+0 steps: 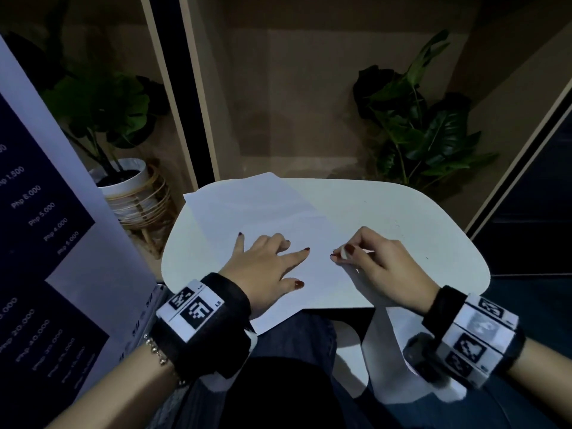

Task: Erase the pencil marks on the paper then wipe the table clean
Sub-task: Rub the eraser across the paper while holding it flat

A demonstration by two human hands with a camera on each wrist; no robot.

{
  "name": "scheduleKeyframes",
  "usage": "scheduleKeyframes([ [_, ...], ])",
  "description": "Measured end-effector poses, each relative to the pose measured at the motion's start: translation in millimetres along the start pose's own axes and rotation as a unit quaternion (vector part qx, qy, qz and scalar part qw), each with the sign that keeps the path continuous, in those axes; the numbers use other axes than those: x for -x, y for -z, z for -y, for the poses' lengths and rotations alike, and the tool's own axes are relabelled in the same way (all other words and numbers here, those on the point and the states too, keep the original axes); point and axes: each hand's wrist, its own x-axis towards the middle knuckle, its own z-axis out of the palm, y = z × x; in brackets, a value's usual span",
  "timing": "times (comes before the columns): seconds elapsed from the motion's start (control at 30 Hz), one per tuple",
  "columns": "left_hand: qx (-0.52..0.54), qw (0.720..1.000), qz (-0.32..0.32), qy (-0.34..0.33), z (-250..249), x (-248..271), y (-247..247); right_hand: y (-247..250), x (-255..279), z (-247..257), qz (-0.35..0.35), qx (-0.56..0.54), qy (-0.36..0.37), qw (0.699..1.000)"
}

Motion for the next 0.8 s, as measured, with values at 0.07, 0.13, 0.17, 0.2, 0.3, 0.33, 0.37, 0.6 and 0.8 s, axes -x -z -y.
scheduleKeyframes([
  [0.07, -0.013, 0.999, 0.035, -0.009, 2.9, 0.3, 6.7, 3.7, -6.6, -1.5, 0.019, -0.061, -0.023, 0.998],
  [0.13, -0.011, 0.997, 0.075, -0.019, 5.6, 1.6, 11.3, 7.1, -11.1, -3.1, 0.033, -0.122, -0.045, 0.991],
  [0.17, -0.004, 0.996, 0.09, -0.023, 6.8, 1.9, 12.4, 8.2, -12.8, -4.2, 0.038, -0.15, -0.052, 0.987],
  [0.2, 0.001, 0.995, 0.099, -0.025, 7.7, 2.0, 12.6, 9.1, -14.3, -5.2, 0.041, -0.175, -0.055, 0.982],
  [0.3, 0.017, 0.994, 0.101, -0.03, 6.4, 0.0, 9.7, 9.8, -16.9, -5.8, 0.045, -0.202, -0.051, 0.977],
  [0.33, 0.024, 0.994, 0.102, -0.033, 5.5, -1.3, 8.0, 9.7, -16.9, -4.2, 0.044, -0.191, -0.045, 0.98],
  [0.37, 0.028, 0.994, 0.103, -0.035, 4.9, -2.6, 6.5, 9.5, -16.3, -2.3, 0.042, -0.176, -0.035, 0.983],
  [0.6, 0.06, 0.993, 0.104, -0.017, 2.9, -9.1, 2.5, 0.7, 14.5, 20.3, 0.001, 0.045, 0.068, 0.997],
  [0.8, 0.034, 0.992, 0.12, 0.011, -8.4, -16.8, 6.4, -0.6, 24.4, -2.1, -0.004, 0.175, 0.109, 0.979],
])
